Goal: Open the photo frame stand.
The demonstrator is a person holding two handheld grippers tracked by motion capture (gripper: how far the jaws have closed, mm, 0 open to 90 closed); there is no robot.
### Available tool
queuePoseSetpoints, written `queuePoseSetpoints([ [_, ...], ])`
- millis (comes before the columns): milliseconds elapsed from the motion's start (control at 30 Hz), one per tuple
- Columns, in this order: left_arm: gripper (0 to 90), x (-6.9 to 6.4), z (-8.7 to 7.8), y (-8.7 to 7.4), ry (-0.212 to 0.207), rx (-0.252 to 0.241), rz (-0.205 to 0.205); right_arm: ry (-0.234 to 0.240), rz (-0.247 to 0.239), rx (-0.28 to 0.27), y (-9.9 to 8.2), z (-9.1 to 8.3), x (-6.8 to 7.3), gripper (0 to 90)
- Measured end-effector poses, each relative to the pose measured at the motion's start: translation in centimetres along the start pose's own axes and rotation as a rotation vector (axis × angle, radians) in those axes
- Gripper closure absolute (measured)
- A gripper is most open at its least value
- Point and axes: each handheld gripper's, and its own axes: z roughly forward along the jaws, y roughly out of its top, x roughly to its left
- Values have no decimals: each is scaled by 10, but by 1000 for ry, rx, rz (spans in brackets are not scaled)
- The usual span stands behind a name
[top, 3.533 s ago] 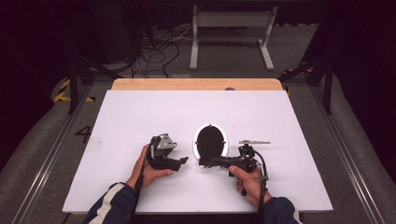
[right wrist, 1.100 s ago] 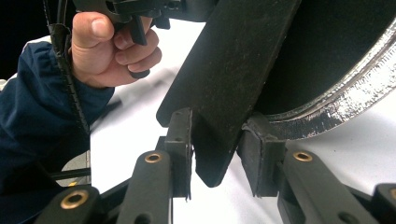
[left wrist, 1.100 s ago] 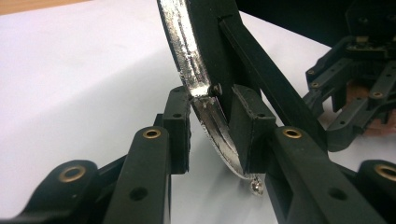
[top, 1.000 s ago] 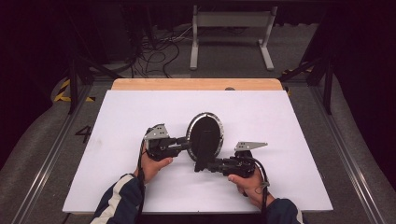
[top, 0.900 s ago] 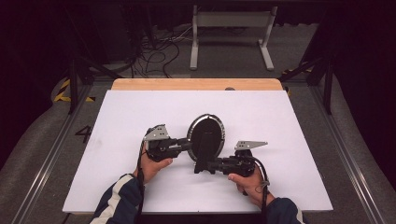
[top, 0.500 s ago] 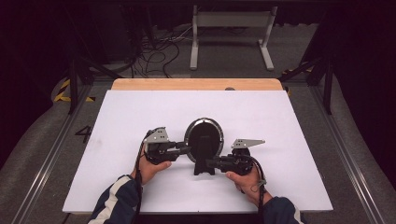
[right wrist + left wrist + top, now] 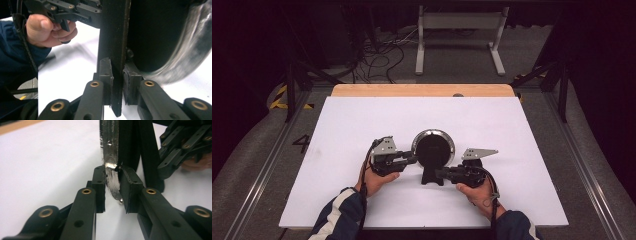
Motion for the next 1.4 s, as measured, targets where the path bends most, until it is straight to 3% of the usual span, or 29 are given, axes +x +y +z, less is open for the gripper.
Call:
queuePoseSetpoints([
  [133,760,-5,1,1,43,-5,25,1,14,-8,1,-1,-2,786],
  [200,765,-9,2,3,84,-3,59,2,27,-11,1,-3,-5,774],
  [333,769,-11,3,3,116,-7,75,-2,35,-12,1,-4,-7,767],
  [800,750,-9,3,-2,86,-43,65,37,44,12,-3,-5,-3,788],
  [1000,735,-7,4,-2,75,-48,67,48,23,34,-3,-3,0,809],
  [1167,742,-8,3,-2,76,-40,71,46,11,44,-3,-2,2,812],
  [1400,775,-14,-1,-2,98,-1,110,28,9,27,-3,-6,-1,784],
])
